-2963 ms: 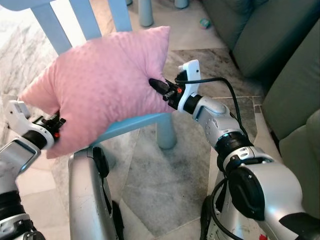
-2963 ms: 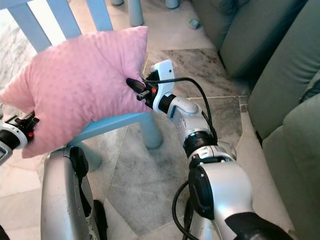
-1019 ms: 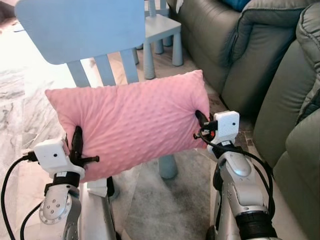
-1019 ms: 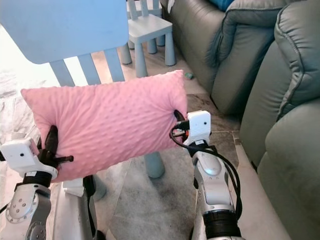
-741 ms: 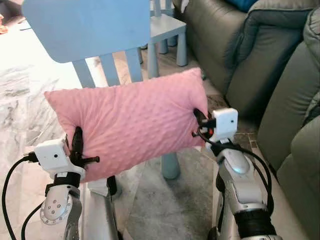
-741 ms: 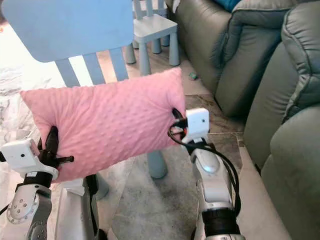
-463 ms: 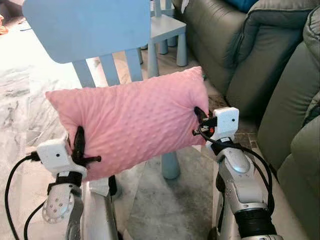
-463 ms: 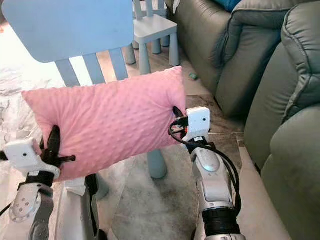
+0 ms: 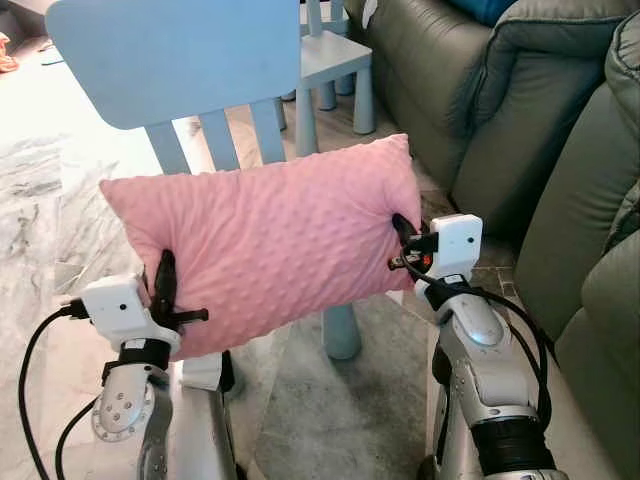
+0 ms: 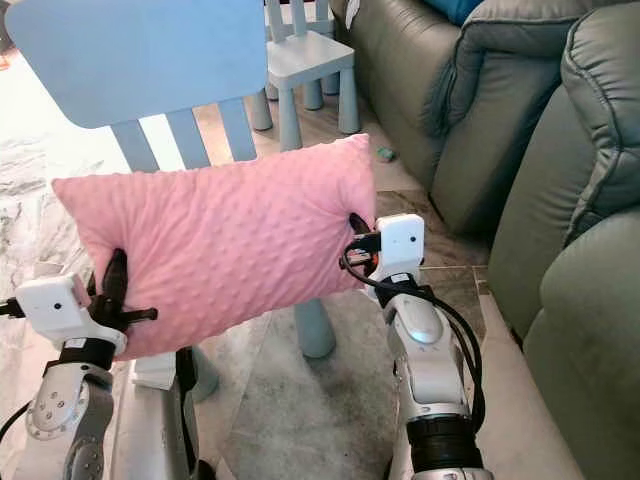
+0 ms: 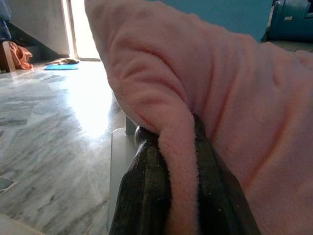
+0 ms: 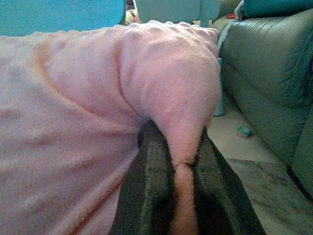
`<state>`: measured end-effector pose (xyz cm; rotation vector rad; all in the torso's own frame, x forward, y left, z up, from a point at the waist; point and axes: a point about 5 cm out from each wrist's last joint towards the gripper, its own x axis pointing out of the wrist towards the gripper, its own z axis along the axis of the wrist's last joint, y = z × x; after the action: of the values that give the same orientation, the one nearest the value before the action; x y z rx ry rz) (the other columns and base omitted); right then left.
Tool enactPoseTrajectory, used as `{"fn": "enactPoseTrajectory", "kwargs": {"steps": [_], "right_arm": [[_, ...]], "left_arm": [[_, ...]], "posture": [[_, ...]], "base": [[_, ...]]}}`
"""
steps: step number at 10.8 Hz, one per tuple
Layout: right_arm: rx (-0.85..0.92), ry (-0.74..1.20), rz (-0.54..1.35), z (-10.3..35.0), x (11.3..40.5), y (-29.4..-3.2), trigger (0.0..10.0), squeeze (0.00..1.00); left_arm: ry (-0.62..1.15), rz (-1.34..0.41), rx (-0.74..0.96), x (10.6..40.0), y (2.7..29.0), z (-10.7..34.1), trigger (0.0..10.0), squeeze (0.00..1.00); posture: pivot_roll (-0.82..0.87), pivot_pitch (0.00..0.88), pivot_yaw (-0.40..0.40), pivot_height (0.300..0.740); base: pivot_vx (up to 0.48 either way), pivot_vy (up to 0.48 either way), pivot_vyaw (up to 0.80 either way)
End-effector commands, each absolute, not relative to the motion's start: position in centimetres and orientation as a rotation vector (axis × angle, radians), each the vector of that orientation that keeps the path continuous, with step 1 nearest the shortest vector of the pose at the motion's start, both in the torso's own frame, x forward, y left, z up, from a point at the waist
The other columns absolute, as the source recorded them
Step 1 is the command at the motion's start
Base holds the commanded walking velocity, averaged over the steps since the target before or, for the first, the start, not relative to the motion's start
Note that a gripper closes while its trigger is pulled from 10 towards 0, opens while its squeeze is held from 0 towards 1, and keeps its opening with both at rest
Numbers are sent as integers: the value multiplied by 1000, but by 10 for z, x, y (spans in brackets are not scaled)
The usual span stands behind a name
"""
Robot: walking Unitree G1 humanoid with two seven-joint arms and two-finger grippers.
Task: Move the pillow to the sofa
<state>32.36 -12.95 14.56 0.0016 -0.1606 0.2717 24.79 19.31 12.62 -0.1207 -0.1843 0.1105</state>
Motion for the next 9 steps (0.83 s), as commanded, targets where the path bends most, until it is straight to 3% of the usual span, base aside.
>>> {"fn": "enactPoseTrajectory", "kwargs": {"steps": [1, 6, 9], "right_arm": [[1, -207, 272, 158, 325, -127, 0, 0], [8, -201, 270, 157, 324, -128, 0, 0], [-30, -191, 252, 155, 324, -129, 0, 0]], "left_arm": [[-194, 109, -111, 248, 194, 127, 0, 0], [-188, 95, -113, 249, 191, 126, 0, 0], [-178, 98, -122, 248, 191, 124, 0, 0]], "posture": [[-196, 0, 88, 316], [-200, 0, 90, 370], [-202, 0, 90, 370]], "base": [[0, 0, 0], [0, 0, 0], [0, 0, 0]]}}
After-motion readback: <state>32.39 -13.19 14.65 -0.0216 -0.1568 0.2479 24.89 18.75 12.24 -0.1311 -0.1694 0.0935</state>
